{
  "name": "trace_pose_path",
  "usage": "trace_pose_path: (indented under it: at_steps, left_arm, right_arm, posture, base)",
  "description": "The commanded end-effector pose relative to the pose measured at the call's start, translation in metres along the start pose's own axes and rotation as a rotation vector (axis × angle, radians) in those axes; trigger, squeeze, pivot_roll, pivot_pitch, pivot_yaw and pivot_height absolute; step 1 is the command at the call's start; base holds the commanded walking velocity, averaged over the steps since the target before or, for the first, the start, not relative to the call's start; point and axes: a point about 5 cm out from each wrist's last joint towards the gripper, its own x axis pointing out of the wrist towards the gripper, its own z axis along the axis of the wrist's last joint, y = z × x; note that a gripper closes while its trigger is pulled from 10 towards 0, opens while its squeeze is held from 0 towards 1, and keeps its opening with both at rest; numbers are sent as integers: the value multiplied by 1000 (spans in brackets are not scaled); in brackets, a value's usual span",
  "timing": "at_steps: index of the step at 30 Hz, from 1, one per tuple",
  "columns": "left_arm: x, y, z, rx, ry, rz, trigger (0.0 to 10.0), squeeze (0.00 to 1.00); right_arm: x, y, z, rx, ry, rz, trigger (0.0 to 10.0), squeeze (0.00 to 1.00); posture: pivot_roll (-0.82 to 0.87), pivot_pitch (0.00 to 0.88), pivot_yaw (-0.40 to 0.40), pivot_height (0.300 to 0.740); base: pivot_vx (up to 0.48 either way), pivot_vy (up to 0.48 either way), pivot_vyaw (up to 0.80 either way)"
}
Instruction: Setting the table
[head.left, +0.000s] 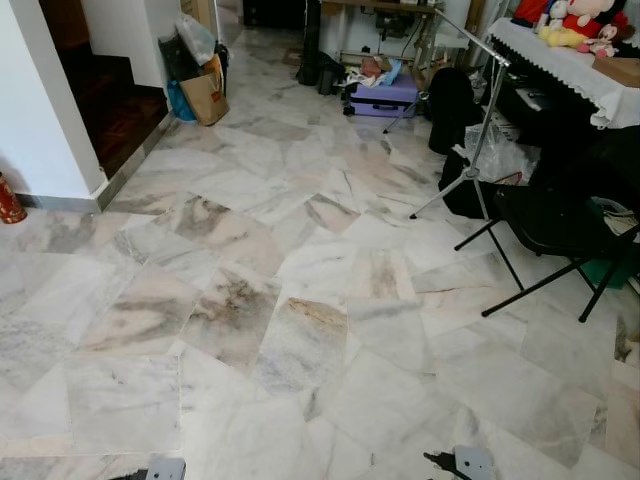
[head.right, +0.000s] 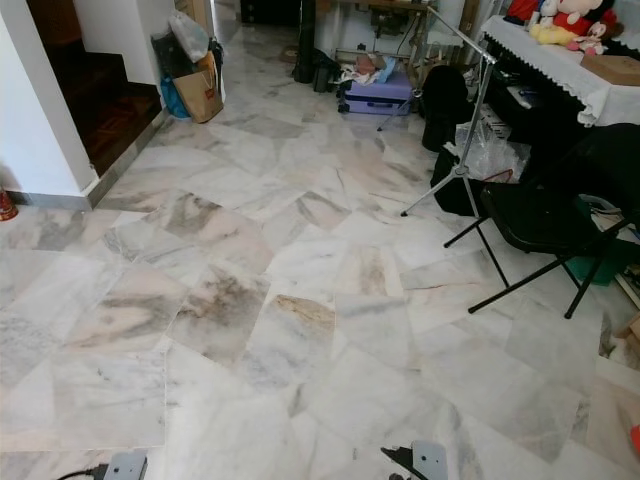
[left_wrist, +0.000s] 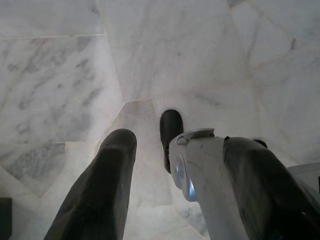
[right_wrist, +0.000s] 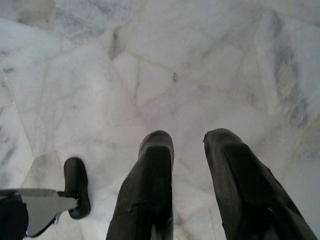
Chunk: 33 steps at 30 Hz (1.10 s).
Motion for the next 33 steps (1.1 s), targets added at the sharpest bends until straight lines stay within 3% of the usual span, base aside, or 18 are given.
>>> trace_pose_path:
  at_steps: [1, 18, 24, 33]
  left_arm:
    - [0, -4, -3, 6, 13, -19, 10000, 0]
    - [0, -6, -5, 52, 25, -29, 10000, 0]
    - [0, -10, -9, 84, 39, -59, 10000, 0]
    - [-1, -3, -5, 95, 33, -40, 10000, 0]
  right_arm:
    - [-1, 0, -4, 2, 12, 5, 10000, 0]
    - [-2, 4, -17, 4, 52, 7, 10000, 0]
    - [-3, 5, -21, 13, 64, 12, 10000, 0]
    - [-4, 5, -26, 2, 81, 15, 10000, 0]
  posture:
    - [91, 26, -84, 740]
    - [77, 0, -51, 740]
    - [69, 0, -44, 740]
    - [73, 0, -44, 740]
  base:
    - [0, 0, 0]
    - [0, 0, 0]
    - [0, 0, -784]
    - [0, 0, -783]
